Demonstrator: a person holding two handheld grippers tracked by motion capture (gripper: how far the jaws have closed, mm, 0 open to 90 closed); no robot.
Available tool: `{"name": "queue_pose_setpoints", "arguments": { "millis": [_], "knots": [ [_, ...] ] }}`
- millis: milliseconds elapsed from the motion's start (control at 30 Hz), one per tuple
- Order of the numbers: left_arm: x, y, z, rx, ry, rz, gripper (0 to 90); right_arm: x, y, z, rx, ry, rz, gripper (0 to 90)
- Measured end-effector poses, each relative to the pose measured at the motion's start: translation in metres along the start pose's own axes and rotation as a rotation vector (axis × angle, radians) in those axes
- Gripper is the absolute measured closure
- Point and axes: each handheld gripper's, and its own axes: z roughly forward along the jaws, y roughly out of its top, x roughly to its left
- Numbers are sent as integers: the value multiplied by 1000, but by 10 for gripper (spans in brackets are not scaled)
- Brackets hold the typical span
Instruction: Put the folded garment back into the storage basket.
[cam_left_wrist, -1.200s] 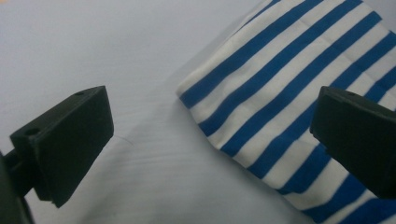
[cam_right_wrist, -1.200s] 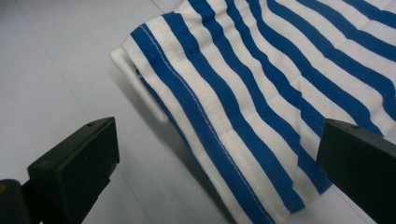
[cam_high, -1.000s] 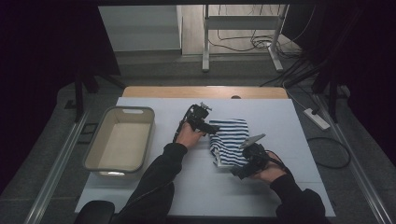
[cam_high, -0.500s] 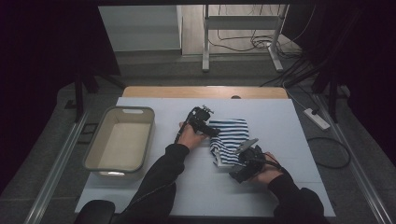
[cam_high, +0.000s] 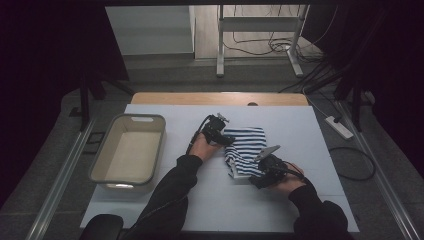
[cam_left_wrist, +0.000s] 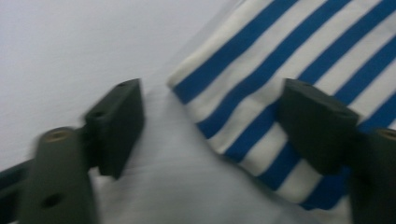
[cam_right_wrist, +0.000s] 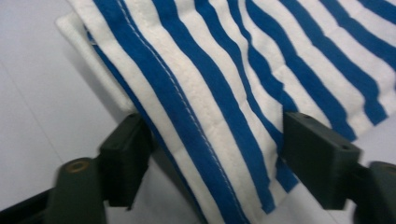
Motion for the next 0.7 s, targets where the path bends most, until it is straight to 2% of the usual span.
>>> {"name": "queue_pose_setpoints", "arguments": {
  "millis": [67,100,200,233,267,300,333,467,700],
  "knots": [
    [-1,0,0,-10,-14,0,397,-3,0,-1,-1,-8,7,395],
    [-1,-1,0,-12,-18,-2,442,-6,1,-3,0,-19,9,479],
    [-2,-1,-1,-21,-44,-5,529,-9,0,-4,-9,-30,9,604],
    [-2,-1,-1,-21,-44,-5,576,-9,0,-4,-9,-30,9,604],
    [-2,-1,-1,-23,-56,-6,576,-10,0,-4,-9,-39,16,666],
    [-3,0,0,-26,-69,-10,671,-12,1,-5,-13,-51,20,744],
    [-3,0,0,-26,-78,-12,671,-12,1,-5,-13,-51,20,744],
    [-3,0,0,-29,-93,-34,762,-11,3,-6,-7,-51,26,794],
    [-3,-1,0,-48,-94,-40,806,-12,3,-6,-14,-39,19,808]
  ]
}}
